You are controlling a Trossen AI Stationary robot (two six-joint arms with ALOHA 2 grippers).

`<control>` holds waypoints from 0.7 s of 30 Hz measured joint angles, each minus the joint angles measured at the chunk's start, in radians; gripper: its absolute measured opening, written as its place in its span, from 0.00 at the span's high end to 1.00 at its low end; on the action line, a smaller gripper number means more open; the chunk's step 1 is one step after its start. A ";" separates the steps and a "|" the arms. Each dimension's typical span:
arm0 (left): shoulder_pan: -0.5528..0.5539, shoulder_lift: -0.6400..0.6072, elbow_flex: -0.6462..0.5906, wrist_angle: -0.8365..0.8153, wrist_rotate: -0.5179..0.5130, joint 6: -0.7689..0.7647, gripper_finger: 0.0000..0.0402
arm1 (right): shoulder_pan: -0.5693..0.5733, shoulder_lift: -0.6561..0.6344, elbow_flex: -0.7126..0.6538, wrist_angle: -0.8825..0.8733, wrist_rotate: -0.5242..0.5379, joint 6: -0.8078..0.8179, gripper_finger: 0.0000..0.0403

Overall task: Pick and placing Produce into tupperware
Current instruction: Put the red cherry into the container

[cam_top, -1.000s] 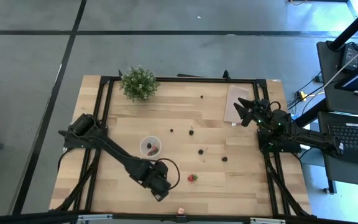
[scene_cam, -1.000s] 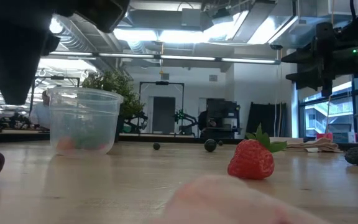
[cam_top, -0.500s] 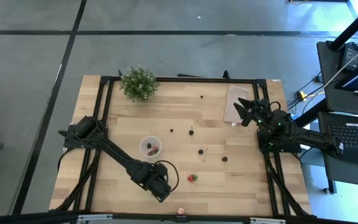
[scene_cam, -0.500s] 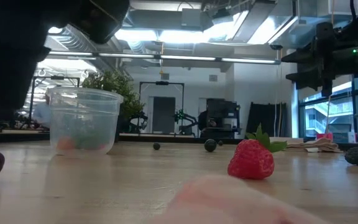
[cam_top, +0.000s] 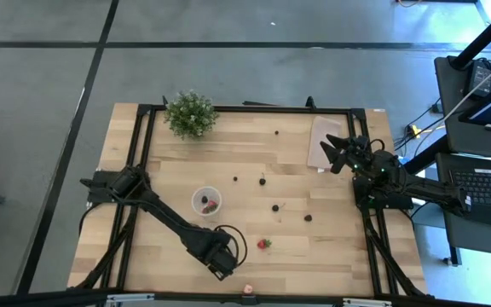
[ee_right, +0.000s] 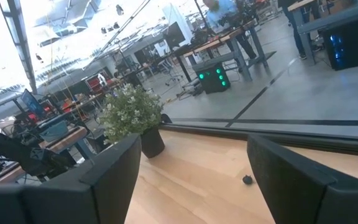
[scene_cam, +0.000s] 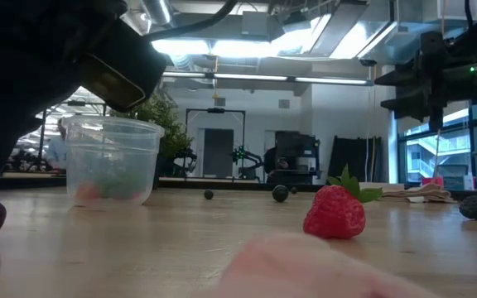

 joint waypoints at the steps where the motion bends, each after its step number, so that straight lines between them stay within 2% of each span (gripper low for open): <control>1: 0.000 0.003 0.001 0.000 -0.001 -0.001 0.49 | 0.000 0.000 0.000 -0.001 0.000 0.000 0.27; 14: 0.004 0.006 0.001 -0.001 -0.009 -0.002 0.50 | 0.000 0.000 0.000 -0.002 0.000 0.000 0.27; 21: 0.017 0.008 -0.001 -0.006 -0.002 -0.027 0.58 | 0.000 0.000 0.000 -0.003 0.000 0.001 0.27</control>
